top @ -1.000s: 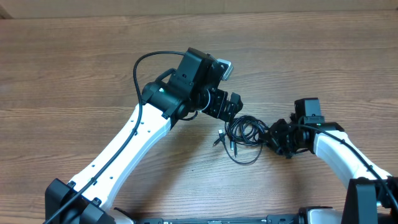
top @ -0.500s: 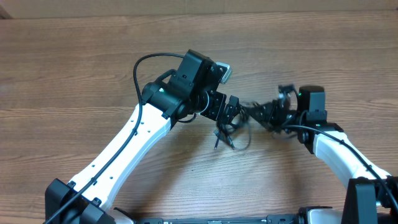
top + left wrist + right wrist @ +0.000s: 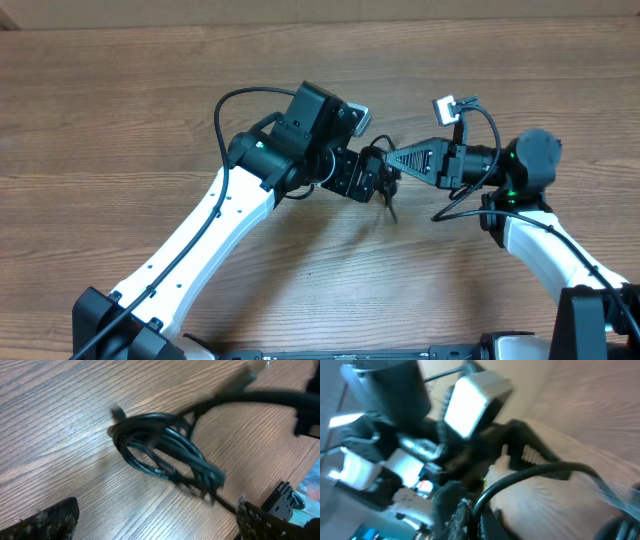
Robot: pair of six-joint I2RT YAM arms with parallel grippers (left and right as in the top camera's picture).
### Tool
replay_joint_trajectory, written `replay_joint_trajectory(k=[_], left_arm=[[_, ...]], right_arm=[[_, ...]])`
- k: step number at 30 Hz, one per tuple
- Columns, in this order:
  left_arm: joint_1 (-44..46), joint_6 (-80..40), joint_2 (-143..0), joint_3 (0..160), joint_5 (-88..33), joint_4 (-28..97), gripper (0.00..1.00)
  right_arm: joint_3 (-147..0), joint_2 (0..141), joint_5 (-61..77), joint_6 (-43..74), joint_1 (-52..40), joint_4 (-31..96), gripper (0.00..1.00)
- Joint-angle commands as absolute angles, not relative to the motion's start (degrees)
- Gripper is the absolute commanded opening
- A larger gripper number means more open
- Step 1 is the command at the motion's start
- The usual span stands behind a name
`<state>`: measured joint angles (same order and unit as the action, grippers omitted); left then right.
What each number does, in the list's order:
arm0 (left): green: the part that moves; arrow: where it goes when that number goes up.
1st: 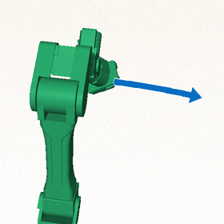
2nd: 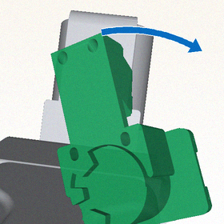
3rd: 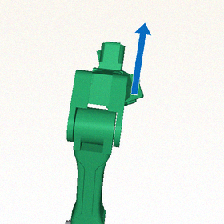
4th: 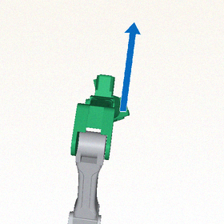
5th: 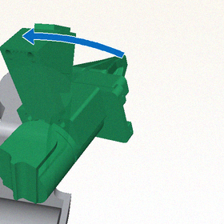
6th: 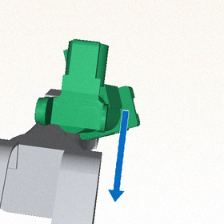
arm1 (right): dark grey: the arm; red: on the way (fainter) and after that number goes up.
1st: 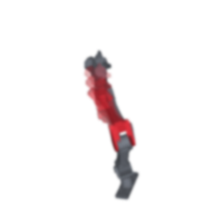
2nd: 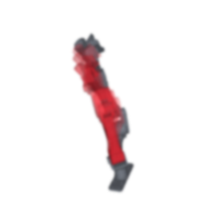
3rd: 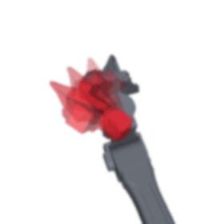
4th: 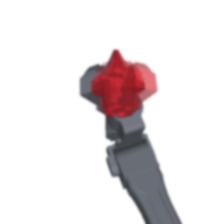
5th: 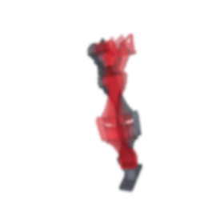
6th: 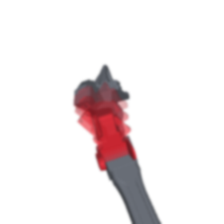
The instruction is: Untangle cables
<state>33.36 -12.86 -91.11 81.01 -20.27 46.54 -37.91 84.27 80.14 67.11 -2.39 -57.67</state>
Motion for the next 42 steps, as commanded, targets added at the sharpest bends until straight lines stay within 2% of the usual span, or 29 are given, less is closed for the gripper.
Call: replay_joint_trajectory(k=[1,7,11,16,24,30,34,36,42], left_arm=[[33.3,-11.6,-90.8,81.5,-19.0,46.5,1.0],[33.3,-11.6,-90.8,81.5,-18.7,46.5,1.0],[33.3,-11.6,-90.8,81.5,-17.0,47.0,1.0],[33.3,-11.6,-90.8,81.5,-13.8,48.9,1.0],[32.0,-15.6,-90.8,81.5,-11.8,49.0,1.0],[30.7,-19.3,-90.8,81.5,-13.1,48.4,1.0],[30.6,-18.4,-90.8,81.5,-16.8,47.5,1.0],[30.6,-12.7,-90.8,81.5,-22.4,46.9,1.0],[30.8,4.9,-90.8,81.5,-40.8,46.6,0.88]], right_arm=[[-38.4,83.3,82.6,79.1,-2.5,-62.3,0.04],[-38.4,83.3,82.7,87.5,-2.5,-72.5,0.04],[-38.4,83.3,82.6,88.0,-2.5,-72.8,0.04],[-38.4,83.3,82.4,94.3,-2.3,-72.8,0.04],[-38.4,83.3,82.7,112.1,0.9,-72.6,0.04],[-38.4,83.3,78.0,118.6,2.1,-72.5,0.04],[-38.4,83.3,69.5,118.3,2.1,-71.8,0.04],[-38.4,83.3,65.3,116.0,2.1,-71.1,0.04],[-38.4,83.3,59.3,113.7,2.1,-63.0,0.04]])
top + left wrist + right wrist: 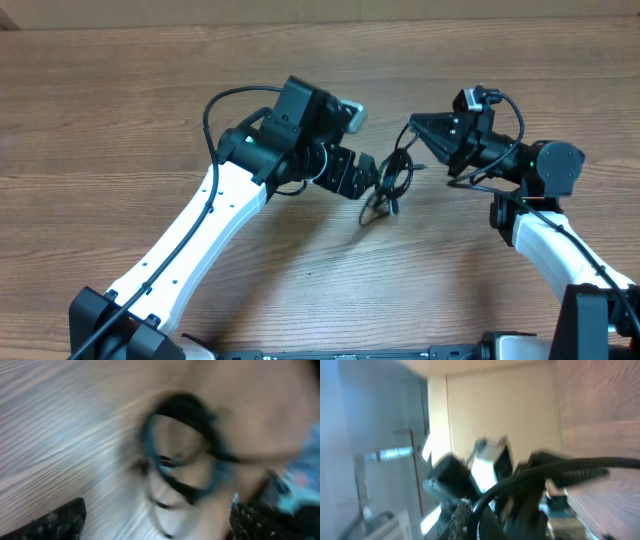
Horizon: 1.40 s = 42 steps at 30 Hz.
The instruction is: Untangle cables
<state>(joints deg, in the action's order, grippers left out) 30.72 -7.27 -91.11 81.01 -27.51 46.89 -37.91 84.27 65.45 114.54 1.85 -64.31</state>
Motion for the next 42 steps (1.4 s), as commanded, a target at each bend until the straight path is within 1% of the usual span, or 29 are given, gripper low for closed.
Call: replay_joint_trajectory(k=[1,5,8,13,14,16,19,23,32,40,42], left_arm=[[30.8,6.5,-90.7,81.5,-42.6,46.5,0.87],[30.7,10.3,-90.7,81.5,-46.9,45.8,0.86],[30.7,12.7,-90.7,81.5,-50.7,44.5,0.88],[30.8,12.9,-90.7,81.5,-52.2,39.0,0.9],[30.8,12.9,-90.7,81.5,-52.1,37.7,0.91],[30.8,12.9,-90.8,81.5,-50.6,35.7,1.0],[30.8,12.9,-90.8,81.5,-47.4,34.4,1.0],[30.8,12.9,-90.8,81.5,-47.2,34.0,1.0],[31.6,12.9,-90.8,81.5,-47.1,31.9,1.0],[33.5,12.9,-90.9,81.5,-44.3,30.9,1.0],[33.8,12.9,-91.0,81.5,-44.3,30.5,0.94]], right_arm=[[-38.4,83.3,59.0,113.7,2.1,-62.3,0.04],[-38.4,83.3,57.8,113.7,2.1,-62.2,0.04],[-38.4,83.3,57.5,114.0,2.1,-62.2,0.04],[-38.4,83.3,58.5,114.5,2.0,-62.5,0.04],[-38.4,83.3,58.9,115.5,1.9,-62.7,0.04],[-38.4,83.3,59.5,117.5,1.9,-63.6,0.04],[-38.4,83.3,59.6,120.5,1.9,-67.5,0.04],[-38.4,83.3,59.4,123.5,2.0,-72.4,0.04],[-38.4,83.3,59.7,123.7,1.0,-73.6,0.04],[-38.4,83.3,59.6,123.9,-1.1,-74.3,0.04],[-38.4,83.3,59.6,123.9,-1.1,-74.4,0.04]])
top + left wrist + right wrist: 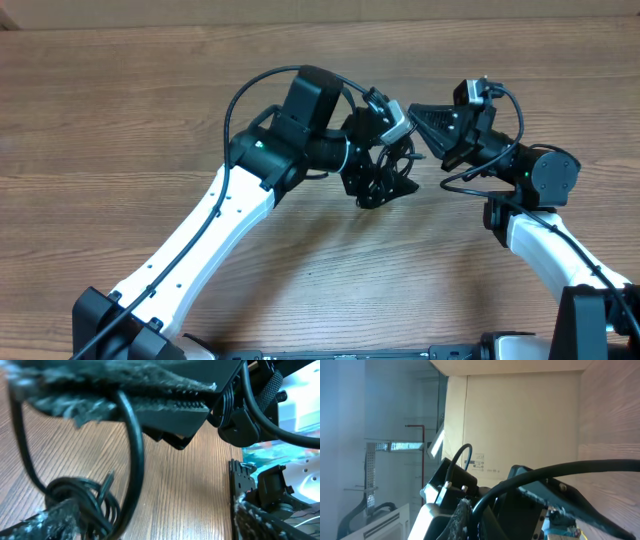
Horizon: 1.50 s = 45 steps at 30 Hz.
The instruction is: Untangle cables
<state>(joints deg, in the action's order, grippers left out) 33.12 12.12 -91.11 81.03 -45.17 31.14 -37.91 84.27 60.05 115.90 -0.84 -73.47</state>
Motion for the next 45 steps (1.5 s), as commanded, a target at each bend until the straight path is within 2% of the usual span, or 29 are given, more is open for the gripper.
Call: replay_joint_trajectory(k=[1,2,7,14,16,19,20,24,30,36,42,45], left_arm=[[33.9,12.9,-91.1,81.5,-44.2,30.3,0.87],[33.9,12.9,-91.2,81.5,-44.2,30.1,0.8],[33.9,12.8,-91.5,81.5,-43.0,30.1,0.04],[33.8,9.6,-91.4,81.5,-43.1,29.8,0.04],[33.7,5.3,-91.2,81.6,-43.2,29.1,0.04],[33.2,0.1,-90.2,81.6,-45.2,27.7,0.04],[32.7,-1.1,-89.4,81.6,-45.6,27.5,0.04],[30.5,-5.9,-86.5,81.6,-45.6,26.5,0.04],[28.3,-8.0,-82.2,81.6,-45.8,24.4,0.04],[28.1,-13.0,-80.5,81.6,-37.6,23.9,0.04],[28.1,-14.6,-80.6,81.6,-35.1,23.8,0.04],[28.1,-14.6,-80.6,81.6,-30.0,26.8,0.04]], right_arm=[[-38.4,83.3,59.6,123.9,-1.1,-74.5,0.04],[-38.4,83.3,59.6,123.9,-1.1,-74.6,0.04],[-38.4,83.3,59.7,123.9,-1.1,-74.8,0.04],[-38.4,83.3,59.7,121.2,0.1,-74.7,0.04],[-38.4,83.3,60.1,116.1,1.3,-73.8,0.11],[-38.4,83.3,62.7,108.3,3.5,-68.4,0.3],[-38.4,83.3,63.9,105.7,4.3,-65.2,0.39],[-38.4,83.3,66.8,97.7,6.0,-55.2,0.47],[-38.4,83.3,68.8,88.2,6.2,-42.8,0.5],[-38.3,83.3,74.2,87.3,6.1,-42.4,0.52],[-38.3,83.3,78.6,78.0,6.1,-43.4,0.52],[-38.3,83.3,79.0,77.6,6.1,-43.1,0.52]])
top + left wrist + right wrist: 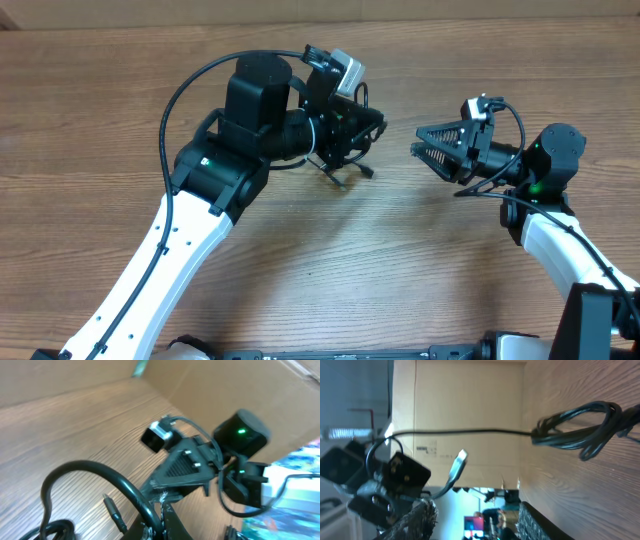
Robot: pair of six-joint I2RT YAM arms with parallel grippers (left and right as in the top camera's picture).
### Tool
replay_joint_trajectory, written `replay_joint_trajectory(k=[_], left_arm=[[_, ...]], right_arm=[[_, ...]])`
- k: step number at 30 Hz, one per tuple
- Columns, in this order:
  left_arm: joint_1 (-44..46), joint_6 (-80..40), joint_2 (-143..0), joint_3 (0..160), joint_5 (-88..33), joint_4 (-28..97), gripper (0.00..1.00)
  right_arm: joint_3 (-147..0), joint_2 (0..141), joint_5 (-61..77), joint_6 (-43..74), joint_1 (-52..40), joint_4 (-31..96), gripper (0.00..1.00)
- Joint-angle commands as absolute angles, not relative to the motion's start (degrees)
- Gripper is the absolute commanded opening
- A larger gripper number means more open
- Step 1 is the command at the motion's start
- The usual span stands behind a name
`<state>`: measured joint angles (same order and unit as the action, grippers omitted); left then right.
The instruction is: Untangle cables
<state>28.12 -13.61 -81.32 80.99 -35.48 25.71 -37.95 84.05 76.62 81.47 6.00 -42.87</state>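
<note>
A bundle of black cable (341, 168) hangs over the wooden table from my left gripper (352, 128), which is raised at the upper middle. In the left wrist view my left gripper (159, 521) is shut on one strand of the cable (100, 472); a plug (113, 508) and the coil (52, 530) hang beside it. My right gripper (420, 152) is apart from the bundle, to its right, and open. Nothing lies between the fingers of my right gripper (477, 520). Its view shows the coil (580, 430) and a loose plug (460, 457).
The bare wooden table (400, 270) stretches under both arms. A cardboard wall (465, 405) stands along the table's far edge. The left arm's own black lead (190, 85) arches over its forearm.
My right gripper has let go of the cable and stands open, further right. My left gripper, then open around the strand, is now shut on it and holds the bundle further left.
At first my right gripper was shut on a strand with the bundle low by the table and my left gripper open beside it. Then the bundle hung from the right gripper. The open left fingers came around the strand; now the left holds it alone.
</note>
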Motion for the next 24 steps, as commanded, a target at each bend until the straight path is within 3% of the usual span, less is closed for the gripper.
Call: replay_joint_trajectory(k=[1,9,14,19,22,24], left_arm=[[28.1,-14.6,-80.6,81.6,-28.8,27.7,0.04],[28.1,-14.1,-80.6,81.6,-27.6,30.1,0.04],[28.0,-14.2,-80.6,81.6,-16.5,37.9,0.05],[28.0,-14.4,-80.7,81.6,-4.3,45.6,0.09],[28.0,-14.4,-81.1,81.6,-1.0,48.5,0.3],[28.0,-14.4,-81.5,81.5,0.5,50.1,0.38]], right_arm=[[-38.3,83.3,79.1,77.6,6.1,-43.1,0.52],[-38.3,83.4,78.0,77.5,6.1,-42.9,0.52],[-38.3,83.4,76.6,76.1,6.1,-38.6,0.52],[-38.3,83.4,71.6,68.8,6.1,-24.5,0.53],[-38.3,83.4,66.4,62.5,6.1,-14.3,0.54],[-38.3,83.4,62.8,58.3,6.1,-8.2,0.55]])
